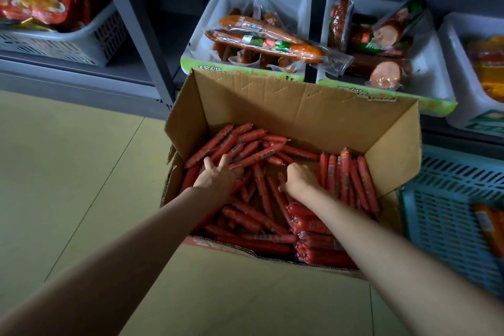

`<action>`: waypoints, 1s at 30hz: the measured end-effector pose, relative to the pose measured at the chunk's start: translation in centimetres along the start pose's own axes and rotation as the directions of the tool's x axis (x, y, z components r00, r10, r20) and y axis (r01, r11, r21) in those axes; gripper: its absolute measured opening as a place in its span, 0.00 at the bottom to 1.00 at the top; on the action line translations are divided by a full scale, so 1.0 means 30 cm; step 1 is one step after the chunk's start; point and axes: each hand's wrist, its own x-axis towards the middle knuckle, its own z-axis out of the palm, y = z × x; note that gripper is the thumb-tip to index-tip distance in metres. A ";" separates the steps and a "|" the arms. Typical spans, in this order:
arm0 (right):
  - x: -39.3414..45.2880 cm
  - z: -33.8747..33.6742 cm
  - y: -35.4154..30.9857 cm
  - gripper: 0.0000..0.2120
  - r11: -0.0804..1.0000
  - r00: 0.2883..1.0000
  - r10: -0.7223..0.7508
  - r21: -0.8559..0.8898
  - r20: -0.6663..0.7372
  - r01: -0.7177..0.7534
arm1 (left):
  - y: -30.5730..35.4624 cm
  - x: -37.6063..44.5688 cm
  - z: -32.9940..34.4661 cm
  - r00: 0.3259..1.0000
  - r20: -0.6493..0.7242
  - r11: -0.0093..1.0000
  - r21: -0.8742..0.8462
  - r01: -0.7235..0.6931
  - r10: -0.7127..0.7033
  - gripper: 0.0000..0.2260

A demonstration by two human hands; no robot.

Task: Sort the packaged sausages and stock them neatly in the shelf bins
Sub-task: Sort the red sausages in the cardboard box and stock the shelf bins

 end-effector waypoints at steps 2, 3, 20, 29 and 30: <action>0.011 0.024 -0.006 0.13 0.998 0.998 0.055 0.025 -0.027 -0.054 | 0.001 0.000 0.001 1.000 0.000 0.999 -0.038 0.008 -0.008 0.28; 0.018 0.031 -0.006 0.13 0.997 0.997 0.072 0.037 -0.025 -0.071 | 0.002 -0.004 -0.004 1.000 0.000 0.999 -0.051 0.008 -0.008 0.28; 0.011 -0.368 0.207 0.08 0.941 0.973 0.001 0.331 -0.230 0.077 | 0.043 -0.041 -0.097 0.990 0.103 0.978 -0.177 0.110 -0.093 0.30; -0.034 -0.262 0.318 0.09 0.909 0.958 -0.076 -0.414 -0.277 -0.048 | 0.022 -0.060 -0.079 0.999 0.029 0.996 -0.085 -0.029 0.032 0.31; -0.028 -0.264 0.303 0.08 0.919 0.952 -0.115 -0.393 -0.282 -0.006 | 0.018 -0.067 -0.087 0.999 0.004 0.989 -0.144 -0.037 0.038 0.30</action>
